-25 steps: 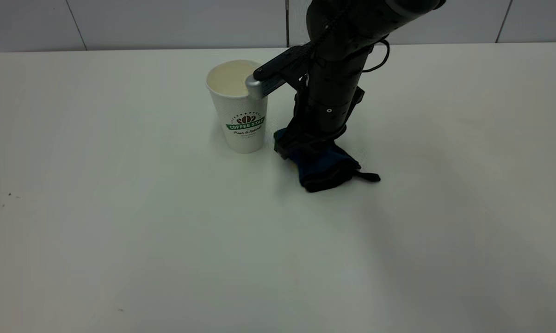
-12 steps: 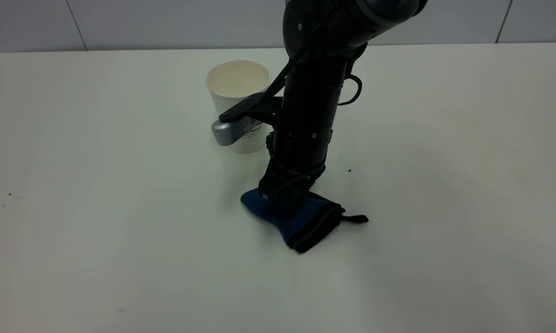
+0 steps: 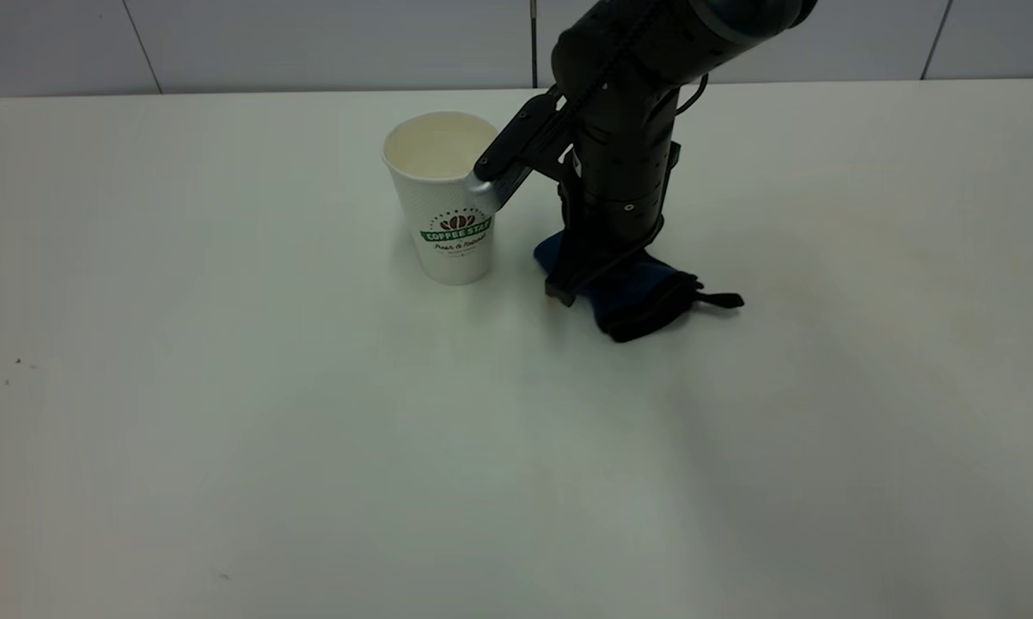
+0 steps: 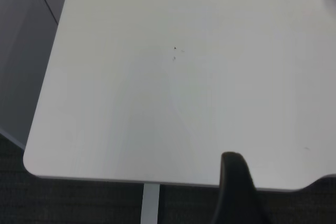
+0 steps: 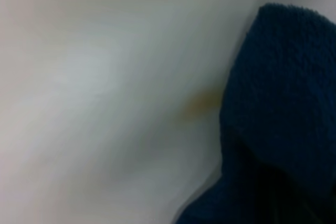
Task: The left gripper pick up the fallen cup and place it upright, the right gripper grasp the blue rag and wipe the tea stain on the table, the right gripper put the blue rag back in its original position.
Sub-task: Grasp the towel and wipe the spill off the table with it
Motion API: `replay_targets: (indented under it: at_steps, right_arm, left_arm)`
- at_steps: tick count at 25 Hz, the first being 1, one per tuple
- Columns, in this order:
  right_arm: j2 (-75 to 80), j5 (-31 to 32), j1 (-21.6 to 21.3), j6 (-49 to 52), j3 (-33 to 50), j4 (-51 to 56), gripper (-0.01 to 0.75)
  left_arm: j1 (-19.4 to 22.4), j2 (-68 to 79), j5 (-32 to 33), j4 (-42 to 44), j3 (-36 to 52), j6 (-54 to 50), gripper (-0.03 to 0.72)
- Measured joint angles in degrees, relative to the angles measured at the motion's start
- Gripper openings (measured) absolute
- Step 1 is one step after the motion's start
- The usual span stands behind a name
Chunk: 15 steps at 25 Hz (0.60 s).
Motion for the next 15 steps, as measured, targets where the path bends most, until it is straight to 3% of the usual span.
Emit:
replay_targets:
  at_steps: [4, 7, 10, 15]
  right_arm:
    - [0.9, -0.6, -0.3, 14.3, 0.0, -13.7, 0.086]
    - [0.9, -0.6, -0.2, 15.6, 0.0, -14.2, 0.086]
    - [0.9, -0.6, 0.9, 8.2, 0.0, -6.5, 0.086]
    - [0.9, 4.0, 2.8, -13.9, -0.4, 11.9, 0.086]
  left_arm:
    - [0.0, 0.0, 0.0, 0.0, 0.0, 0.0, 0.493]
    - [0.0, 0.0, 0.0, 0.0, 0.0, 0.0, 0.493]
    - [0.0, 0.0, 0.0, 0.0, 0.0, 0.0, 0.493]
    - [0.0, 0.0, 0.0, 0.0, 0.0, 0.0, 0.493]
